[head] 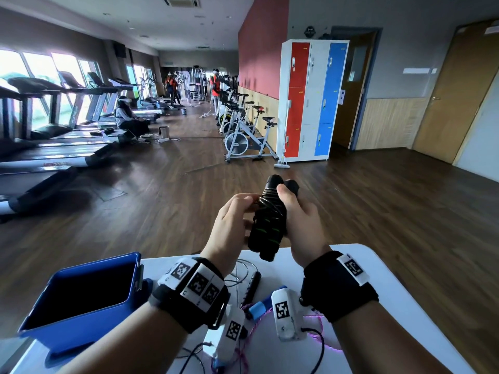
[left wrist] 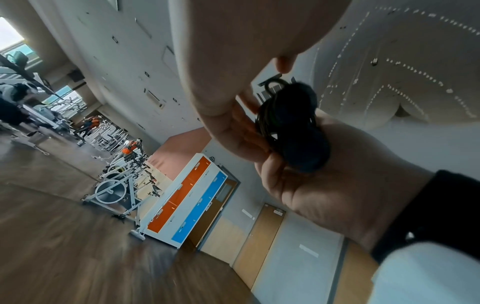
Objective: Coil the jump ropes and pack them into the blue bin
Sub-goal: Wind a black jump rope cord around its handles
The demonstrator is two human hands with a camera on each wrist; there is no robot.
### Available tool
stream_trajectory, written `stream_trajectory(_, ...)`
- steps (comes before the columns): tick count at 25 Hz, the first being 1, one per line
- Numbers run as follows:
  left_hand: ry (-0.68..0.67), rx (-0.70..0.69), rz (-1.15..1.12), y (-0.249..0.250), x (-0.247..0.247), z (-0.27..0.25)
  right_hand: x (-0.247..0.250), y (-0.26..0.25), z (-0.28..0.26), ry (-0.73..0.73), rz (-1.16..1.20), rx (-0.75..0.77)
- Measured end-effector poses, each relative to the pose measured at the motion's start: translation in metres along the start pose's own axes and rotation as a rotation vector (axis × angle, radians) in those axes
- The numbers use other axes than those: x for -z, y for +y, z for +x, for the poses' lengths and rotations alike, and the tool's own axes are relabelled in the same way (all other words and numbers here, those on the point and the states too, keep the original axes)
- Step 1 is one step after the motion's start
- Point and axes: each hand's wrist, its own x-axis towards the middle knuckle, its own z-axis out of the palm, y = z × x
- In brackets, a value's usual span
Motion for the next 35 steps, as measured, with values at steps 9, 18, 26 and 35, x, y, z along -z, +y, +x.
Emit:
stream_trajectory(9, 0.051, -0.016, 0.086, -0.005, -0.017, 0.012, -0.004, -0.001, -0.001, -0.06, -0.103, 0.082)
stream_trajectory(18, 0.146, -0.06, 0.091, -0.013, -0.029, 0.012, -0.011, 0.011, -0.002, 0.032, -0.416, 0.221)
stream_trajectory(26, 0.304, -0.33, 0.398, -0.015, -0.027, 0.014, -0.016, 0.01, 0.004, 0.055, -0.403, 0.281)
stream_trajectory(35, 0.316, -0.467, 0.431, -0.019, -0.016, 0.015, -0.022, 0.007, 0.012, 0.03, -0.353, 0.227)
